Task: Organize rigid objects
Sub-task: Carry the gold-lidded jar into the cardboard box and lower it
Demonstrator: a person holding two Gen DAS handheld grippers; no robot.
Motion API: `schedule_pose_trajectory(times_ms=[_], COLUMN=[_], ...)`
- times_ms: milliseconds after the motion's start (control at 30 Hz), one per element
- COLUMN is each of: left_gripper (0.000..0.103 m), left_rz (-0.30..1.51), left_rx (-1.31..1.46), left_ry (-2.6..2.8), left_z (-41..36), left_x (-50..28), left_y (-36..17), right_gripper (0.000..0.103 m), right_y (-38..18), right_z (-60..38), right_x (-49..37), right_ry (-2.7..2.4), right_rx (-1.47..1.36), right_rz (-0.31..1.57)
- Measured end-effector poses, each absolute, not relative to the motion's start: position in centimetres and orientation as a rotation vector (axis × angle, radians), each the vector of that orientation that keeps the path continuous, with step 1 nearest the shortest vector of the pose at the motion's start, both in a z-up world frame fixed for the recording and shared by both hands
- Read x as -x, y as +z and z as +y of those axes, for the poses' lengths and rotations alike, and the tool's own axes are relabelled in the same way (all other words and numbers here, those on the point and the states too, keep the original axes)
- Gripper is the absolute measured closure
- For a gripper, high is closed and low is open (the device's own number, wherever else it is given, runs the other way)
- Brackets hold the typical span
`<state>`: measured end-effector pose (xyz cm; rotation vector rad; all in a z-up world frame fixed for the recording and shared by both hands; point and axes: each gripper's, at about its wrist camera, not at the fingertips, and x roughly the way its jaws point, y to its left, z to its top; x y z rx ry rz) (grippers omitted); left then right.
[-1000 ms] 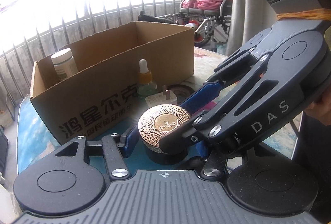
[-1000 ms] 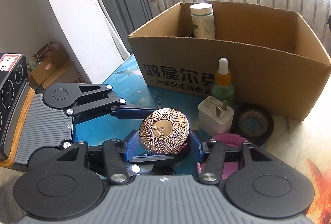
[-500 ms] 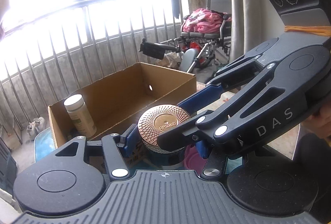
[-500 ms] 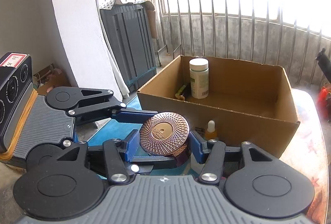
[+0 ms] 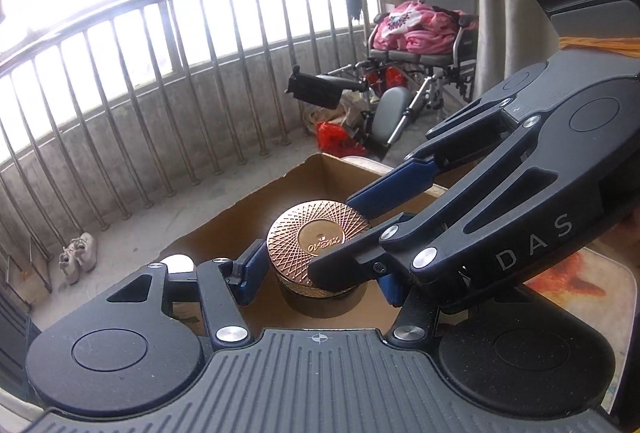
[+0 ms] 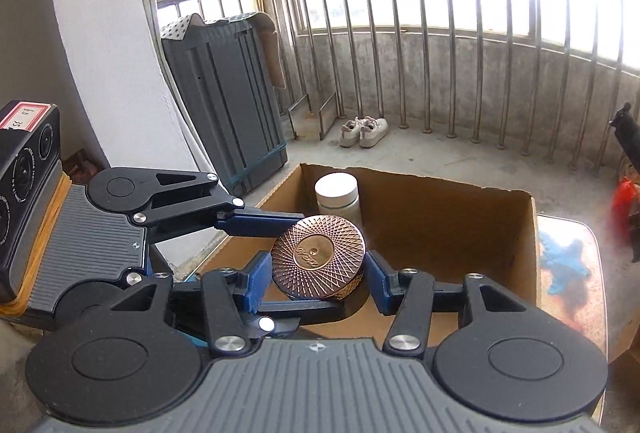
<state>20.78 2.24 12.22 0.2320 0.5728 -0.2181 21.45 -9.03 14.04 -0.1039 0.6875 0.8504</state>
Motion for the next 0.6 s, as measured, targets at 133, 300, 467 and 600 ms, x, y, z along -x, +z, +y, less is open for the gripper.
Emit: schedule_pose_trajectory(times_ms=[133,300,467,600], left_gripper=[0.047,0.047,0.047,0.047], left_rz=[0.67,0.789,0.871,0.909], left_rx=[-0.248,-0.37,-0.383,-0.343], left_ry=[-0.209,-0.171,-0.165,-0.161], left_z=[3.5,4.3,4.8,5.2], left_x=[-25.6,-29.9,-32.5,-33.4], left_y=[11.1,7.9,5.4,4.6], right_gripper=[0.049,0.054,0.066,0.069], right_y=[13.5,10.0,6.7,5.5], right_z=[-7.4,-5.5,-5.2,-5.4], right_x=[-26.1,-32.3,-35.8,-37.0], right_ry=[0.84,0.823,0.809,0.819], right_rx=[0.074,-0.009,-0.095,-0.117], right_rz=[0.752,0.916,1.05,1.085])
